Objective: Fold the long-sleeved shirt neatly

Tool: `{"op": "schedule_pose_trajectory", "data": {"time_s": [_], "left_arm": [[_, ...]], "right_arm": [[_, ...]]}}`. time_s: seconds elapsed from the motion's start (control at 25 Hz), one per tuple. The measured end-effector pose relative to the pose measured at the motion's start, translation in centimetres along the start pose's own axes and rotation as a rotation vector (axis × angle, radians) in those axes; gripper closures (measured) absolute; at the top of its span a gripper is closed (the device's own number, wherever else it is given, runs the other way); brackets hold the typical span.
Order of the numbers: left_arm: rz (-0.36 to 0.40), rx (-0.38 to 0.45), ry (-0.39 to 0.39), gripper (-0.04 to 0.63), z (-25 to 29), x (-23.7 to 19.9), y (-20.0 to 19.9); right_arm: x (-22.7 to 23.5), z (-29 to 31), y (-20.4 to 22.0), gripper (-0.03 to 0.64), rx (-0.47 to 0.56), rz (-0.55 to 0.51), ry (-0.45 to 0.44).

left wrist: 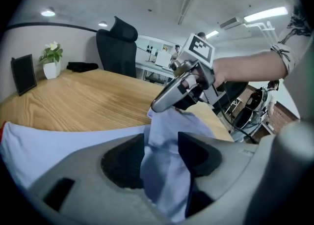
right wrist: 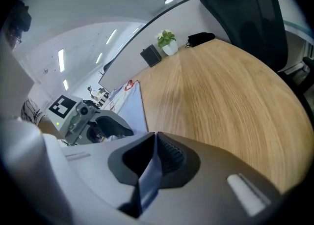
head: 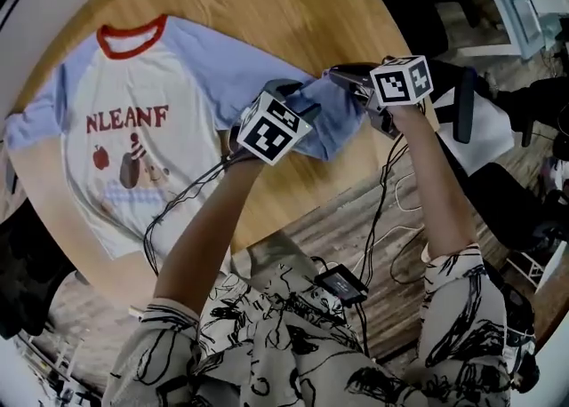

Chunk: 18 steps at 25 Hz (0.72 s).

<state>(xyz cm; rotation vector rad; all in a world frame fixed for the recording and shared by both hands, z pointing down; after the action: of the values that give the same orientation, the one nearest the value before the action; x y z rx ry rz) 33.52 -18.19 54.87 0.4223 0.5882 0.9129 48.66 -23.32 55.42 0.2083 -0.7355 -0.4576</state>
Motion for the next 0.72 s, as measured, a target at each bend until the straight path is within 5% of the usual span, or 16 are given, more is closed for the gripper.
{"op": "schedule_pose_trajectory", "data": {"time_s": [0.24, 0.72], "left_arm": [[0.028, -0.01, -0.05, 0.571, 0.4, 0.4, -1.1], [0.019, 0.238, -0.113, 0.578, -11.1, 2.1, -2.1]], "right_arm": [[-2.1, -2.1, -0.4, 0.597, 0.058, -0.084, -0.062], [-12.5, -6.8, -5.4, 0.597, 0.148, -0.307, -0.038]]}}
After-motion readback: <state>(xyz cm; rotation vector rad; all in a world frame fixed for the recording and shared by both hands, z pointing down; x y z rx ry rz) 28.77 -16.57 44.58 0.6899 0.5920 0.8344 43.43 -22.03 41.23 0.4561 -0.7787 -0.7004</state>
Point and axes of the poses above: the fingertips, and each gripper's own axes: z forward along the fingers, x to its right, y out of its underside, the point moved 8 cm from there along -z, backward along the fingers, and after that the axes turned 9 degrees about -x, right-handed, at the moved point
